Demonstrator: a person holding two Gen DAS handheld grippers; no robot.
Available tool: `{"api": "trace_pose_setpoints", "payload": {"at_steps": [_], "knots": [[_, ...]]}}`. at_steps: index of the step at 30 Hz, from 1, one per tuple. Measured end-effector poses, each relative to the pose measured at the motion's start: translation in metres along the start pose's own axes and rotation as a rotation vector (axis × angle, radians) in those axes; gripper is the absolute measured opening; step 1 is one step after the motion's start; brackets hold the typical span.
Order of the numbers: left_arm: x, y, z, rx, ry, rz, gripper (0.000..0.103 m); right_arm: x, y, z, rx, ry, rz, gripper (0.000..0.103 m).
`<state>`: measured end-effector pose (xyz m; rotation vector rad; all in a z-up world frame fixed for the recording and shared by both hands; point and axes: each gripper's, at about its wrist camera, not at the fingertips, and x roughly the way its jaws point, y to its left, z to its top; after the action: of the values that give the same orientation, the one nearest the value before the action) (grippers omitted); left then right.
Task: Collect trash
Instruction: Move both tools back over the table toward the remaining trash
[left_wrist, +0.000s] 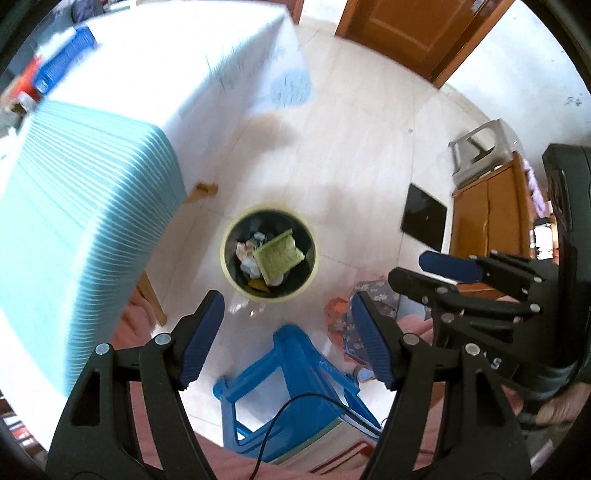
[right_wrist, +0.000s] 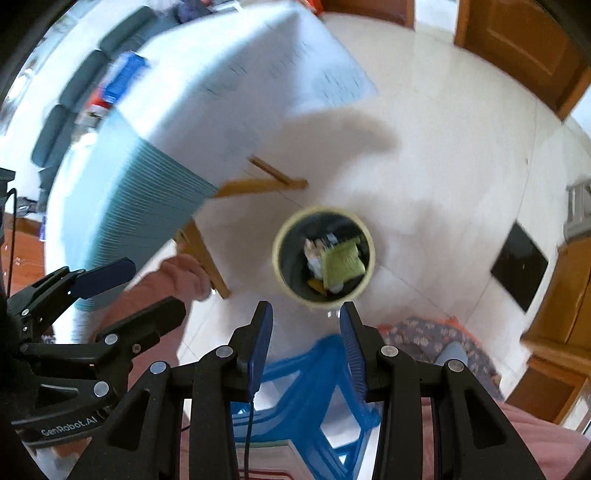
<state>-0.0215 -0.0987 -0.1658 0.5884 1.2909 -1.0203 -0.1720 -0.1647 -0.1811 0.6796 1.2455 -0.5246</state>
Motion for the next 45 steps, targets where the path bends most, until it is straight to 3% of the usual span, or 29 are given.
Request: {"api": "trace_pose_setpoints", "payload": {"at_steps": [8,13,21,27,36,45], "knots": [[-0.09,0.032,0.007,-0.044,-0.15,0.011,0.068,-0.079,0.054,0.027,-0.129,-0.138,0.051,0.038],[-0.129,0.064,0.013,-0.1,-0.207,0.063,0.068,-0.113,0.097,0.047,-0.232,-0.213,0.083,0.038],[-0.166,0.137,0.011,-0.181,-0.279,0.162,0.068,-0.124,0.157,0.109,-0.324,-0.264,0.115,0.038],[-0.173,0.212,0.014,-0.27,-0.29,0.212,0.068,-0.097,0.212,0.161,-0.327,-0.242,0.172,0.038],[-0.164,0.323,0.049,-0.385,-0.303,0.257,0.066,-0.015,0.283,0.255,-0.255,-0.196,0.229,0.038],[-0.131,0.41,0.095,-0.496,-0.269,0.125,0.063,0.066,0.302,0.333,-0.076,-0.121,0.227,0.038]]}}
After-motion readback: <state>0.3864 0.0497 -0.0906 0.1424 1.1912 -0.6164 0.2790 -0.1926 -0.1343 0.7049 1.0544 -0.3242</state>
